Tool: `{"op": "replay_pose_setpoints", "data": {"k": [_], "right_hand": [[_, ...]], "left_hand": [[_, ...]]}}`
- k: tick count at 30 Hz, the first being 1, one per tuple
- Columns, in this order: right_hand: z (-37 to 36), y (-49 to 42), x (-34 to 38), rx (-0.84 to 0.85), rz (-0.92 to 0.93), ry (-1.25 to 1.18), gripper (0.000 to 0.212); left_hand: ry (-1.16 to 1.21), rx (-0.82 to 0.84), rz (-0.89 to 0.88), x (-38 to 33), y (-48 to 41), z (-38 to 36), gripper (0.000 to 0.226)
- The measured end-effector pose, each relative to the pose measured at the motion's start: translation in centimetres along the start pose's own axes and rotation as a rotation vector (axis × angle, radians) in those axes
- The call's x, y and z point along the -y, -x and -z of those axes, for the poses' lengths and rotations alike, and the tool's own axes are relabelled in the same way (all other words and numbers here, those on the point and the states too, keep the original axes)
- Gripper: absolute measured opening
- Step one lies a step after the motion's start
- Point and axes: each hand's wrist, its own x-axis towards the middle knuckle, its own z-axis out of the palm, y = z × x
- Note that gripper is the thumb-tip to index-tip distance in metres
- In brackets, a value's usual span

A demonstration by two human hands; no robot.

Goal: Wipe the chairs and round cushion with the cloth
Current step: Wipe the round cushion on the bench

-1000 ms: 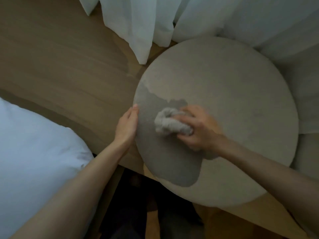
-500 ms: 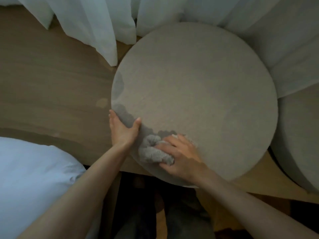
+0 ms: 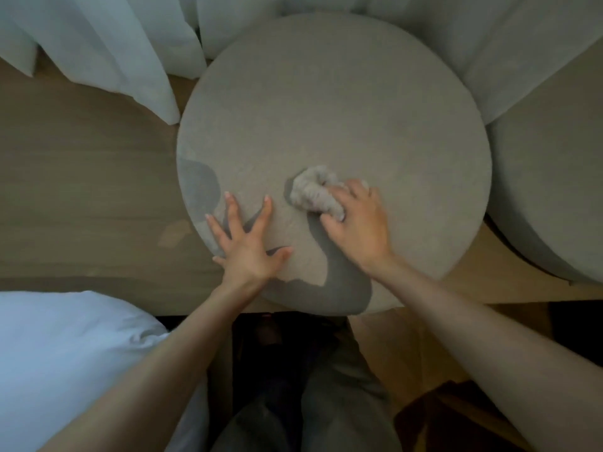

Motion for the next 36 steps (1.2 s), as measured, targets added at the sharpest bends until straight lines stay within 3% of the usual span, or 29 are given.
{"op": "replay_pose_setpoints", "data": {"k": [4, 7, 9, 11, 14, 15, 20, 25, 28, 31, 36], "right_hand": [[0.6, 8.7, 1.2, 0.179, 0.191, -0.17, 0.038], [2.4, 9.9, -0.3, 0.261, 0.315, -0.202, 0.033], [3.7, 8.3, -2.5, 0.073, 0.194, -0.189, 0.036], [5.1, 5.3, -5.7, -0.146, -0.086, -0.1, 0.041], [5.4, 2.7, -9.6, -0.188, -0.41, -0.012, 0.044], [4.8, 3.1, -9.6, -0.172, -0.416, -0.008, 0.043], [1.8, 11.1, -4.7, -0.084, -0.098, -0.22, 0.03], [1.6, 17.7, -5.1, 0.054, -0.063, -0.394, 0.028], [3.3, 18.9, -8.2, -0.15, -0.273, -0.416, 0.037], [5.6, 17.7, -13.7, -0.333, -0.553, -0.322, 0.048], [5.8, 14.0, -22.4, -0.18, -0.678, -0.083, 0.053]], "left_hand": [[-0.012, -0.009, -0.021, -0.2, 0.3, 0.1, 0.087], [-0.031, -0.05, -0.031, -0.6, 0.8, 0.1, 0.086], [-0.088, -0.073, -0.081, -1.2, 1.5, -0.5, 0.078], [-0.15, -0.072, -0.176, -2.0, 2.4, -1.8, 0.071], [-0.239, -0.047, -0.231, -3.4, 3.4, -4.3, 0.063], [-0.243, -0.052, -0.21, -3.9, 3.3, -4.9, 0.06], [-0.319, -0.05, -0.144, -4.3, 2.4, -5.9, 0.056], [-0.325, -0.076, -0.131, -5.8, 3.2, -6.4, 0.056], [-0.344, -0.031, -0.241, -8.1, 4.5, -8.3, 0.054], [-0.503, 0.064, -0.355, -10.6, 5.0, -11.0, 0.066], [-0.596, 0.061, -0.418, -12.0, 3.9, -13.5, 0.09]]}}
